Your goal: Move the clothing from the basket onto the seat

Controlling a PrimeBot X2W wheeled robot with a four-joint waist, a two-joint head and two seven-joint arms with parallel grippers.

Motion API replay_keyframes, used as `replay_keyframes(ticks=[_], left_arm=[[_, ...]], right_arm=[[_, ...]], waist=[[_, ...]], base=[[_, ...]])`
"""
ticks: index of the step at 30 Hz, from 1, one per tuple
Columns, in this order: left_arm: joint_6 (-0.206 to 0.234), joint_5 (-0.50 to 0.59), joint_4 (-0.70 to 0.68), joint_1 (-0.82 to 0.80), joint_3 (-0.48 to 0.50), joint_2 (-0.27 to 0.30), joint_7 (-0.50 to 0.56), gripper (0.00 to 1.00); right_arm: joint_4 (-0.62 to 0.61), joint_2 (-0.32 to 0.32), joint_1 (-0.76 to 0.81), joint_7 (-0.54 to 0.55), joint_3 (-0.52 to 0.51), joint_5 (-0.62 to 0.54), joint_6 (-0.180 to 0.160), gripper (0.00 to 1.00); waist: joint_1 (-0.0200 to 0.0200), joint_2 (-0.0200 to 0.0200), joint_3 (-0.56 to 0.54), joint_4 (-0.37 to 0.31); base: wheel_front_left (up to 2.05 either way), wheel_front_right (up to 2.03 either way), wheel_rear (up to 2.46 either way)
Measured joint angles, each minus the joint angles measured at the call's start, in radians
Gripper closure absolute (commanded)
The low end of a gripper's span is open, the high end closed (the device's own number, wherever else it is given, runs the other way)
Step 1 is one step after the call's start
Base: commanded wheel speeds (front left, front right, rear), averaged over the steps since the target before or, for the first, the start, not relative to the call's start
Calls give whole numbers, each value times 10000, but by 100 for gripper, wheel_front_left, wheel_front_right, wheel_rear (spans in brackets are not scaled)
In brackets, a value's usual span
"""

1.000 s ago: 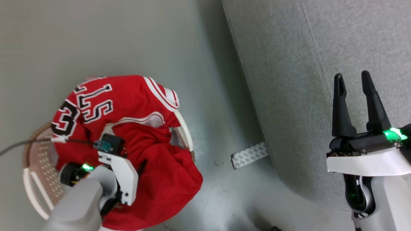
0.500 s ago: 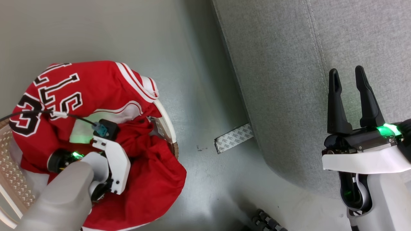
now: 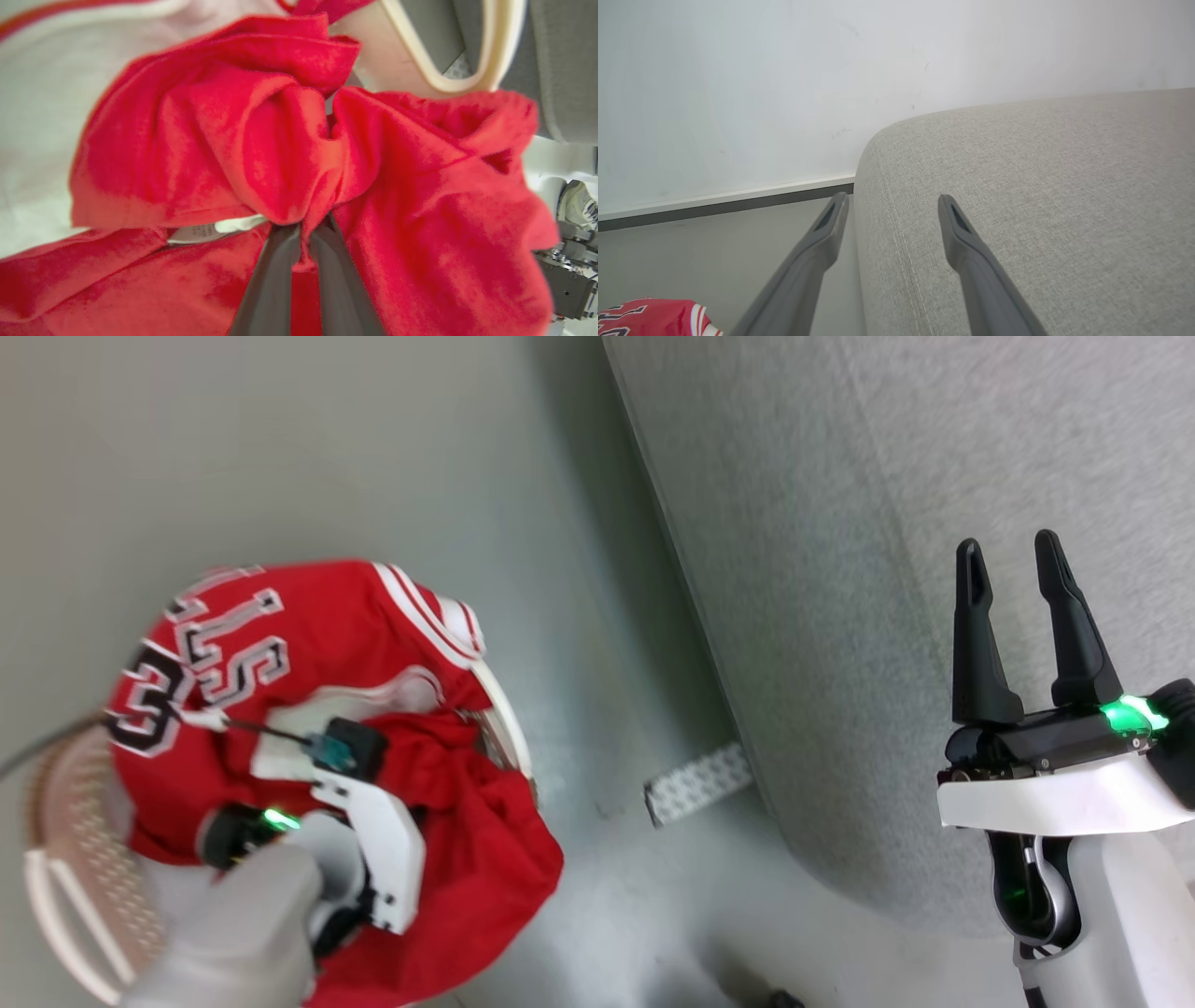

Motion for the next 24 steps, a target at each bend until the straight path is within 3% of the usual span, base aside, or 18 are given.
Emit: replay_keyframes(ticks=[11, 24], left_arm=[[0, -888, -639, 659, -838, -761, -1950, 100], [4, -1442, -2105, 1225, -1045, -788, -3584, 100]], right_arm=[[483, 8, 456, 0, -272, -1051, 0, 0], [1114, 10, 1243, -2, -282, -1361, 0, 0]], waist=[[-1, 0, -2438, 919], [-2, 0, -5210, 2411]], base=[[0, 0, 0], [0, 0, 0]])
